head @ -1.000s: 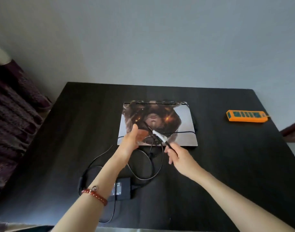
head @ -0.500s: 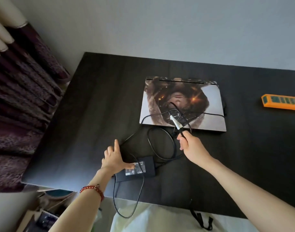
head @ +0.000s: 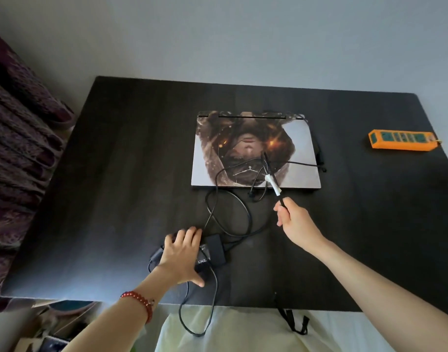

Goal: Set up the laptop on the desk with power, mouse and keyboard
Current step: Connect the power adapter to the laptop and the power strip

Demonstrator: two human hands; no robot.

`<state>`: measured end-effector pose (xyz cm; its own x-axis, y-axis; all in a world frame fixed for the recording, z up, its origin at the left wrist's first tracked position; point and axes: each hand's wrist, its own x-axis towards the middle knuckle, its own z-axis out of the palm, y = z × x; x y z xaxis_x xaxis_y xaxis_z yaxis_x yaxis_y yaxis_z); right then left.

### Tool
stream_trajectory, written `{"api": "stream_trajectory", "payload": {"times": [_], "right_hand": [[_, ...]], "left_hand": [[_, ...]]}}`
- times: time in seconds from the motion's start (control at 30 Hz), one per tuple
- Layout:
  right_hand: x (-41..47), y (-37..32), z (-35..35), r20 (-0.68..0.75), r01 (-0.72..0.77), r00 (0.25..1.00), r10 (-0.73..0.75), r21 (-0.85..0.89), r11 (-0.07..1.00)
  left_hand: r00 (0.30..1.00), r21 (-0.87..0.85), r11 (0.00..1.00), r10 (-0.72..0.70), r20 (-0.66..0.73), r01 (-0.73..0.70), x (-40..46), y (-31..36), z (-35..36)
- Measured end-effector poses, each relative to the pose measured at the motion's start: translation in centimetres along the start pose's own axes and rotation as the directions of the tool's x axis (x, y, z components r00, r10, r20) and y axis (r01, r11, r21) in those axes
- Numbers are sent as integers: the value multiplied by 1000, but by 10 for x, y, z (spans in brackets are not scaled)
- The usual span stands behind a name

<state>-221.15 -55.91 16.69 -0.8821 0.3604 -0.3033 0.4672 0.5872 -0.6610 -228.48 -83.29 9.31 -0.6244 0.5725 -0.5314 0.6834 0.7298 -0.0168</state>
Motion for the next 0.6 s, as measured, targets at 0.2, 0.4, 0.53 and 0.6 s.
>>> {"api": "stream_trajectory", "payload": {"times": [0.2, 0.4, 0.53, 0.6], "right_hand": [[-2, 12, -8, -86, 0, 996, 3, 35, 999], [3, 14, -58, -478, 93, 877, -40, 87, 992], [16, 20, -131, -654, 182, 754, -63, 116, 977], [25, 25, -170, -712, 222, 697, -81, 107, 969]], "left_hand": [[996, -69, 997, 29, -82, -34, 1, 3, -2], [961, -129, 984, 82, -263, -120, 6, 35, -57], [899, -158, 968, 111, -423, -194, 33, 70, -134], [869, -143, 969, 111, -481, -203, 53, 89, -175]]}}
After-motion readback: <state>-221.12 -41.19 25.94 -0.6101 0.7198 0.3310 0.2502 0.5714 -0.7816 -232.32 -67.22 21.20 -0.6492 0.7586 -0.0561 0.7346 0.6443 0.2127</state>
